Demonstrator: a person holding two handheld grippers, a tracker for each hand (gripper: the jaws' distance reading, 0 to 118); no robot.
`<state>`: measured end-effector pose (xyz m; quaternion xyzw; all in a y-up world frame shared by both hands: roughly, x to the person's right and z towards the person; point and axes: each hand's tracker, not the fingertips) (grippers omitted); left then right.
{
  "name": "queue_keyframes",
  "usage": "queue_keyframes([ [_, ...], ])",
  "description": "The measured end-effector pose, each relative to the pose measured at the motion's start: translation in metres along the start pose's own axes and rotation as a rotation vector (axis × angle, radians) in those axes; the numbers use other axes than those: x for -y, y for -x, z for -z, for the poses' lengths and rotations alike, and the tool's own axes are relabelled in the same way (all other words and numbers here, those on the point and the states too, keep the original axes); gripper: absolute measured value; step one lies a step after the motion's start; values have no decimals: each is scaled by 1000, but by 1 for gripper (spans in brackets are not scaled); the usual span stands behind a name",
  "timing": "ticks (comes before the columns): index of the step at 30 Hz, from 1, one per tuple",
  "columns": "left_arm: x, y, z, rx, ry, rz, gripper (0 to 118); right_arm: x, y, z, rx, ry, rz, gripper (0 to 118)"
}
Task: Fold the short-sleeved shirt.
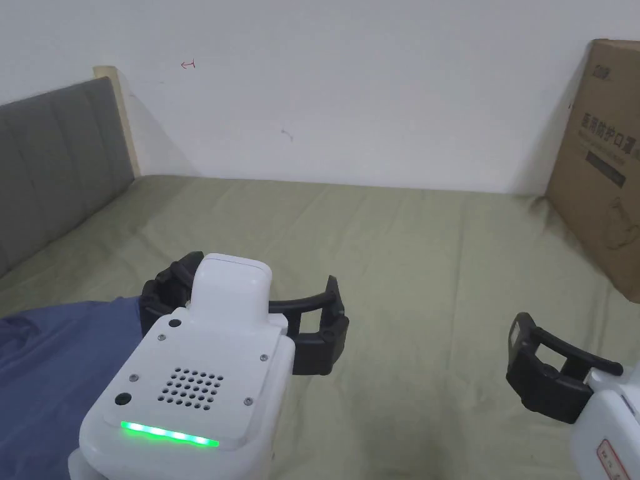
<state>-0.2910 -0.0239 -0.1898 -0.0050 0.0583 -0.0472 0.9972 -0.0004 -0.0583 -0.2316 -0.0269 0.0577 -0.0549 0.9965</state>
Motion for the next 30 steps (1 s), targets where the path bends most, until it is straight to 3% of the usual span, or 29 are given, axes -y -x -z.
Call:
queue_keyframes([
  [4, 0, 8, 4, 36, 65, -126, 118, -6, 7, -1, 3, -27, -35, 118],
  [6, -2, 12, 3, 33, 85, -171, 113, -10, 10, -3, 26, -33, -66, 111],
  [7, -3, 13, 3, 22, 69, -157, 91, -11, 12, -3, 34, -49, -75, 87],
  [9, -5, 13, 3, -35, 35, -103, 23, -14, 14, -4, 44, -60, -87, 20],
  [10, -4, 14, 5, -57, 35, -93, 3, -14, 15, -2, 53, -58, -92, 3],
  [14, -4, 27, 7, 18, 73, -203, 0, -15, 9, -4, 30, -62, 2, 0],
  [16, -4, 31, 8, -14, 68, -194, 0, -17, 10, -1, 58, -42, -12, 0],
  [23, -9, 41, 12, 1, 79, -199, 0, -17, 27, 6, 13, -27, -105, 0],
  [30, -13, 79, -12, -136, 75, -196, 0, -21, 77, 23, -188, -9, -138, 0],
])
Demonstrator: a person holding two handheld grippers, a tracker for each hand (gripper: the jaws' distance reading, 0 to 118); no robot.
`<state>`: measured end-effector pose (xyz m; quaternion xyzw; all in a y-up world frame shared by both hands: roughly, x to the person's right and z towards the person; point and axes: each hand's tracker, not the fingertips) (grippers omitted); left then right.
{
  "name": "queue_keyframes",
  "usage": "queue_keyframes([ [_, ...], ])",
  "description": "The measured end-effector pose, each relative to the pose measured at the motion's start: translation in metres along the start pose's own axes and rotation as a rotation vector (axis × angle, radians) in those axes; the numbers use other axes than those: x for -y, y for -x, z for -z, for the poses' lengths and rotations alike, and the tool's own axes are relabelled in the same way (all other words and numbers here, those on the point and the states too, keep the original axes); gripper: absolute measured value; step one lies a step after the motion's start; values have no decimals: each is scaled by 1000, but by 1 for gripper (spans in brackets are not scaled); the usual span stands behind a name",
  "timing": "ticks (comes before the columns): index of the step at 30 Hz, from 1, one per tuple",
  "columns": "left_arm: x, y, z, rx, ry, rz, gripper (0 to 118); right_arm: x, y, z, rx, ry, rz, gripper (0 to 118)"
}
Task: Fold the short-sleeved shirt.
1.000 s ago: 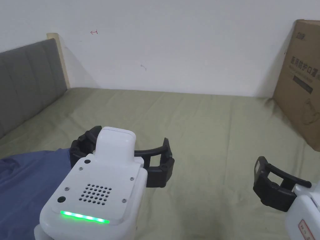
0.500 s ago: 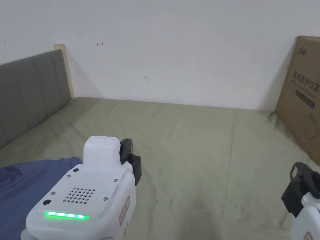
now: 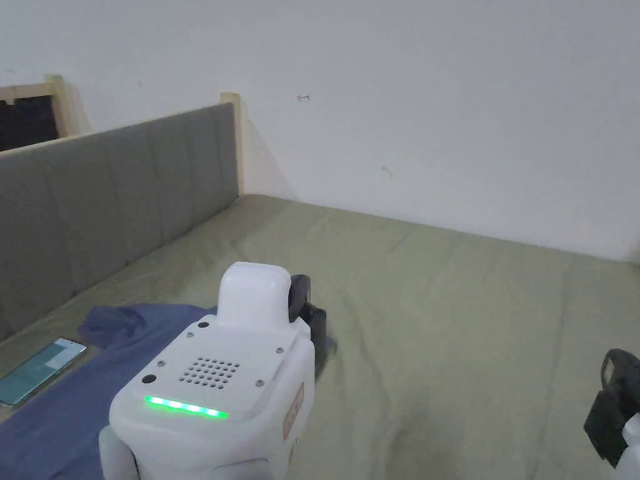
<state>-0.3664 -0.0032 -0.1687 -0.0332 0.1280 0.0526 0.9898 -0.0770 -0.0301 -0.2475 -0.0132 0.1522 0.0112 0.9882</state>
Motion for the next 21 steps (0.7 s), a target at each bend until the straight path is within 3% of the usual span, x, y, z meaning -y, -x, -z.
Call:
queue_keyframes([
  [7, -5, 70, -42, -242, -8, -14, 0, -3, 81, 34, -286, 28, 41, 0],
  [9, -4, 86, -49, -291, 3, -4, 0, -2, 103, 37, -342, 35, 21, 0],
  [15, 8, 113, -44, -330, 59, -45, 0, 8, 136, 48, -422, 76, -1, 0],
  [21, 51, 138, 15, -273, 254, -120, 0, 30, 140, 69, -425, 157, -29, 0],
])
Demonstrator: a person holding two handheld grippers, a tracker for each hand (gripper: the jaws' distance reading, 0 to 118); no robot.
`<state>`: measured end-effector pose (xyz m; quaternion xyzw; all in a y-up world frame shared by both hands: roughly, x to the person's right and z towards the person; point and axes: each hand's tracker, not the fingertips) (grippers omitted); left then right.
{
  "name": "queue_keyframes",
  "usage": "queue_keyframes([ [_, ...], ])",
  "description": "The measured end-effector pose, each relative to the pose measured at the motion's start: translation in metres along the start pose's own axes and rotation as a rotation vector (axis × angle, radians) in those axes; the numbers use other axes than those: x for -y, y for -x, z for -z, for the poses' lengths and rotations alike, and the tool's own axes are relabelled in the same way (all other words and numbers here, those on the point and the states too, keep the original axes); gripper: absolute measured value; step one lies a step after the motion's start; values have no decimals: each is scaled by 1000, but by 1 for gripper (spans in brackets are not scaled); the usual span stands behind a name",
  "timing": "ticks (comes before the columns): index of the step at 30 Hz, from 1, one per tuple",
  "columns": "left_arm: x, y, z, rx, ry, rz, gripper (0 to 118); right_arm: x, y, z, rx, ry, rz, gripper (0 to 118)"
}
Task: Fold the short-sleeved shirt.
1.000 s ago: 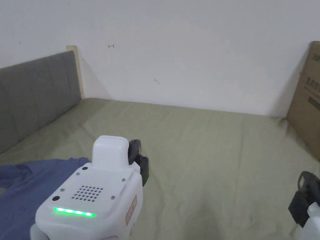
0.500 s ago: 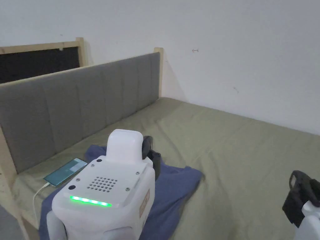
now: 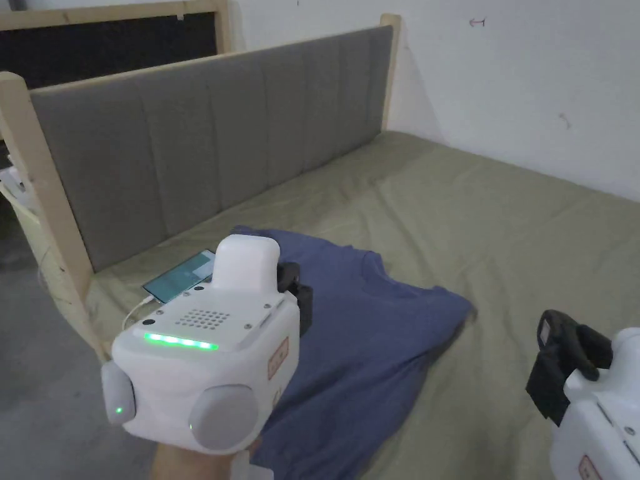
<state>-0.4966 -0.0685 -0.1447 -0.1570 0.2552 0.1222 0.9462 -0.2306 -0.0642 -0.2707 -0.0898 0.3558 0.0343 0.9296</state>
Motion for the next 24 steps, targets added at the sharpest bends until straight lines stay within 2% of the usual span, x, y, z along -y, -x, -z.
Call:
queue_keyframes([
  [6, 57, 13, 125, 27, 291, -50, 0, 28, -14, 30, 18, 110, 31, 0],
  [9, 80, 13, 167, -28, 386, -32, 0, 40, -19, 42, 34, 152, 23, 0],
  [10, 87, 15, 178, -29, 426, -14, 11, 44, -21, 45, 37, 166, 29, 0],
  [11, 91, 16, 185, -33, 454, -17, 40, 46, -23, 48, 36, 181, 39, 0],
  [12, 95, 18, 192, -25, 470, -29, 75, 49, -25, 51, 36, 193, 55, 0],
  [13, 98, 18, 197, -11, 498, -32, 98, 52, -28, 53, 36, 200, 65, 0],
  [16, 101, 20, 199, -11, 505, -82, 101, 59, -32, 59, 45, 235, 71, 0],
  [17, 100, 19, 197, -16, 502, -82, 102, 60, -35, 60, 39, 256, 88, 0],
  [19, 101, 15, 198, -3, 498, -59, 105, 64, -41, 63, 22, 272, 170, 0],
  [20, 102, 12, 201, 10, 506, -28, 106, 66, -42, 63, 27, 273, 180, 0],
  [24, 107, 7, 218, -3, 549, -13, 115, 71, -42, 68, 31, 299, 157, 0],
])
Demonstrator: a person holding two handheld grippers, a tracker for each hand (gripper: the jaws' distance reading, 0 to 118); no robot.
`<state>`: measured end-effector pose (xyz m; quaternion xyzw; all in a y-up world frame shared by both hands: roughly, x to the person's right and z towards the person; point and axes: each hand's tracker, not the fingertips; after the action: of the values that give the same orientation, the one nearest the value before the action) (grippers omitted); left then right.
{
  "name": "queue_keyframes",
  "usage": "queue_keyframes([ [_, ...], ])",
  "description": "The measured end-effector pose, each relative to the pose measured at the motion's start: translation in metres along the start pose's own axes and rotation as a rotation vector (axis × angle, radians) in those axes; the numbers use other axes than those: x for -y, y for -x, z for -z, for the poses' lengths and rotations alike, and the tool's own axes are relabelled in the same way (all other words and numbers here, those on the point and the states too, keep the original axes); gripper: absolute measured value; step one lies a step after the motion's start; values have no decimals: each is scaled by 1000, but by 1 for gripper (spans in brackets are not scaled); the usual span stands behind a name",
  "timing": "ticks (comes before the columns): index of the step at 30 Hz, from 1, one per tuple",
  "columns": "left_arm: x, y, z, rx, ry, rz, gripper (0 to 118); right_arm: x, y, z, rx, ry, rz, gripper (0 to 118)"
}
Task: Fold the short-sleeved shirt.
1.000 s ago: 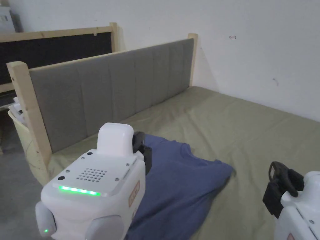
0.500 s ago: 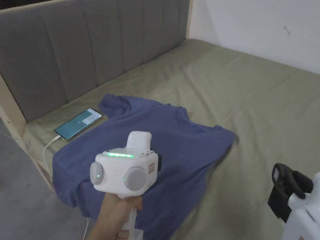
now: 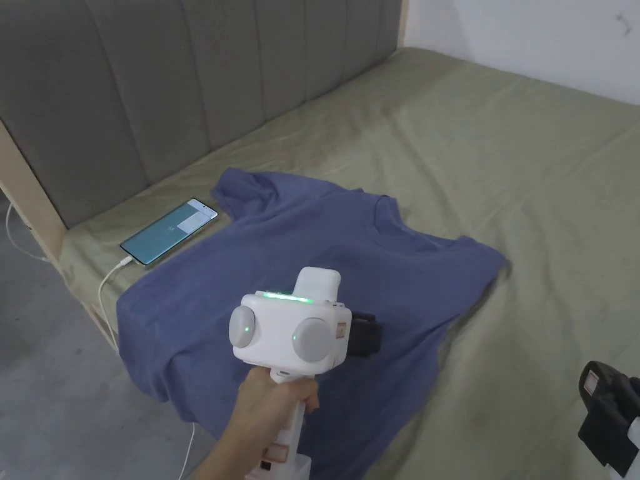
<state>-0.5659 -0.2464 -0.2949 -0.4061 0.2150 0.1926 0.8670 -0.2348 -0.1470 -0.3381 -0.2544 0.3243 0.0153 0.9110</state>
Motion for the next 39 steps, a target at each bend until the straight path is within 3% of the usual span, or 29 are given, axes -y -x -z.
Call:
queue_keyframes([
  [5, -3, -10, 14, -59, 48, 63, 115, 7, 1, 6, 1, 37, -32, 0],
  [7, -2, -15, 14, -85, 39, 80, 105, 11, -1, 9, -4, 56, -19, 0],
  [9, -2, -14, 10, -93, 18, 76, 86, 14, -2, 12, -9, 74, -4, 0],
  [11, -6, -14, 6, -97, 11, 74, 51, 17, -3, 14, -11, 85, 4, 0],
  [13, -10, -13, 2, -157, -4, 115, 0, 19, -4, 13, -12, 92, 9, 0],
  [14, -8, -14, 6, -231, 11, 149, 0, 21, -4, 12, -11, 91, 13, 0],
  [15, -7, -11, 10, -145, 32, 135, 0, 22, -5, 12, -12, 94, 17, 0],
  [27, -37, 11, -45, -8, 5, -93, 0, 13, -39, -13, 59, 71, 40, 0],
  [33, -64, 1, -110, 74, -100, -66, 0, 4, -71, -44, 147, 9, 100, 0],
  [39, -97, -60, -178, 162, -241, 86, 0, -1, -101, -86, 230, -57, 147, 0],
])
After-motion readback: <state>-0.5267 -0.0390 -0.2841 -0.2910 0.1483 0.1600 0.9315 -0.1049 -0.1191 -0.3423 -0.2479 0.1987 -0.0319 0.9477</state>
